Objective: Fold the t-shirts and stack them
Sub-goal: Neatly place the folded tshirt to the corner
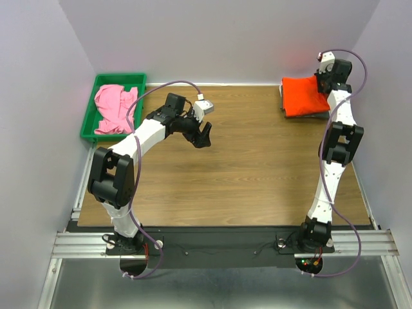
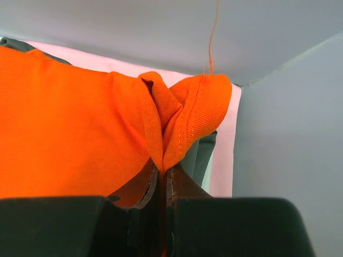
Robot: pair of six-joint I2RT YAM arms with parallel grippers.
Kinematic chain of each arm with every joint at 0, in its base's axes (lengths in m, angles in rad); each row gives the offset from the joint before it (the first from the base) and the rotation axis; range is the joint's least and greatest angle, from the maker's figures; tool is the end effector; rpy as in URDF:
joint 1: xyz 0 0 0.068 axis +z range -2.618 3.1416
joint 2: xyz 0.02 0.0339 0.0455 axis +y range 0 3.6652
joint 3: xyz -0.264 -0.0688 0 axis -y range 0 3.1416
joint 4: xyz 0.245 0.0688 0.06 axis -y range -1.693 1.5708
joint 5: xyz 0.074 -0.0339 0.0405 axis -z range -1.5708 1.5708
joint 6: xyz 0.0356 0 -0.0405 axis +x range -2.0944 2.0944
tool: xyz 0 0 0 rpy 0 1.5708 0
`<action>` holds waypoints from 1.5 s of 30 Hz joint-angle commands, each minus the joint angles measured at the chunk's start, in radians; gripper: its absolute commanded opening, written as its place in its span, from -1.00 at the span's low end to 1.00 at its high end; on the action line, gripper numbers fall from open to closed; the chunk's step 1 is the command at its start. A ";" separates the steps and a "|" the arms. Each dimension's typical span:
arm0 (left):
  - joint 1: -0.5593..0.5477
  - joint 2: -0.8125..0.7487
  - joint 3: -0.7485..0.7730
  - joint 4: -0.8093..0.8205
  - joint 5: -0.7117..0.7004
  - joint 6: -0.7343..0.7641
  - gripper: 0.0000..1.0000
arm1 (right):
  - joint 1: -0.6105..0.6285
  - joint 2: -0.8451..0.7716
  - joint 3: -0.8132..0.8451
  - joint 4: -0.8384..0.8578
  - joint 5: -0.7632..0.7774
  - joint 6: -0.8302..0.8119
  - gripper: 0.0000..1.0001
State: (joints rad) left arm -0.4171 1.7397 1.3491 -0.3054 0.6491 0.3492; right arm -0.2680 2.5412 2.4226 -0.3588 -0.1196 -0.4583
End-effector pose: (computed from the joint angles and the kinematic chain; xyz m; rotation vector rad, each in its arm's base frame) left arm 0.3500 -0.1786 0.2703 1.1334 1.8943 -0.7679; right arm 0.5656 -0.1509 0.2430 -0.2703 2.0429 -0.3299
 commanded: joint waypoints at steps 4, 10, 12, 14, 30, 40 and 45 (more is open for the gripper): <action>0.005 0.014 0.042 -0.029 -0.012 0.013 0.76 | -0.019 0.025 0.016 0.152 0.029 -0.057 -0.87; 0.005 0.012 0.045 -0.040 -0.020 0.020 0.75 | -0.020 0.053 0.033 0.201 0.106 -0.065 -0.12; 0.005 0.012 0.045 -0.040 -0.020 0.022 0.76 | -0.023 0.050 0.039 0.213 0.113 -0.045 0.28; 0.005 0.012 0.044 -0.043 -0.020 0.027 0.75 | -0.025 0.033 0.035 0.216 0.139 -0.031 0.34; 0.027 -0.026 0.027 -0.020 -0.011 0.017 0.76 | -0.025 -0.194 -0.094 0.241 -0.017 0.223 0.73; 0.092 -0.098 0.038 0.028 0.046 -0.059 0.76 | -0.025 -0.473 -0.388 0.170 -0.240 0.354 1.00; 0.126 -0.155 0.035 0.057 -0.005 -0.073 0.76 | -0.025 -0.585 -0.512 -0.003 -0.356 0.417 1.00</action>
State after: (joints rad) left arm -0.3130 1.6829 1.3510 -0.3073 0.6537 0.3035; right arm -0.2874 2.0357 1.9770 -0.2317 -0.3462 -0.1158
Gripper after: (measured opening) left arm 0.880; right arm 0.998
